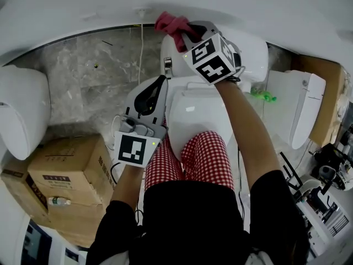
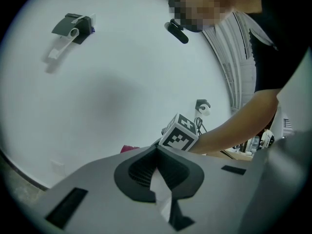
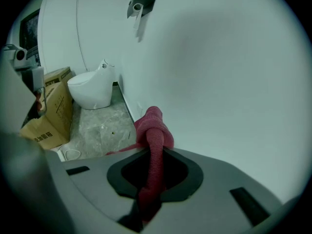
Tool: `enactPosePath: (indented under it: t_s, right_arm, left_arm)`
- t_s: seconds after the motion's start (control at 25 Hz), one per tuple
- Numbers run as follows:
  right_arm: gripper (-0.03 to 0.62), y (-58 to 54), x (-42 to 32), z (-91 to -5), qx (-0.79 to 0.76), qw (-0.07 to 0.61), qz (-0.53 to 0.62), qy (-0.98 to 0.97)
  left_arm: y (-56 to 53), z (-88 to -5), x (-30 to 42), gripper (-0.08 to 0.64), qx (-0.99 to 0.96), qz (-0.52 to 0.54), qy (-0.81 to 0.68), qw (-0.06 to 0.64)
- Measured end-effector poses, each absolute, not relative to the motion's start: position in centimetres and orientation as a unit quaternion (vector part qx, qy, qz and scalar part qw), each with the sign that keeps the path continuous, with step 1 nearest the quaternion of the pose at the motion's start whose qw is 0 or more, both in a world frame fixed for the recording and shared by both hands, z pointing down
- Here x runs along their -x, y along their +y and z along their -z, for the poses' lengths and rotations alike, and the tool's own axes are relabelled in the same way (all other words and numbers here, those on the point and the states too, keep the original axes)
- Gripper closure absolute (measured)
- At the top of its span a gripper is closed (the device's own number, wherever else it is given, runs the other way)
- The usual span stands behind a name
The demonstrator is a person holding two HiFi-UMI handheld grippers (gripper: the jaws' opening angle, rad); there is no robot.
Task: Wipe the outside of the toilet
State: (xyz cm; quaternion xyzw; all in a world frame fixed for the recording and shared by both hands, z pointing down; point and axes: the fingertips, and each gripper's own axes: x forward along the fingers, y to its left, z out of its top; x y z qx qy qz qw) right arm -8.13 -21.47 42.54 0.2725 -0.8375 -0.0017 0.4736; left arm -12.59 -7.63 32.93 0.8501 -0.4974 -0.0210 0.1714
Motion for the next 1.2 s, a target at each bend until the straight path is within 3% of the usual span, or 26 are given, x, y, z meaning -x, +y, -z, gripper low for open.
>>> enactPosePath:
  t_s: [1.2]
  right_arm:
    - [0.537, -22.9, -0.6, -40.0, -0.318, 0.41, -0.047, -0.853]
  left_arm:
    - [-10.5, -33.8, 6.4, 0.551, -0.892, -0.042, -0.433, 0.125]
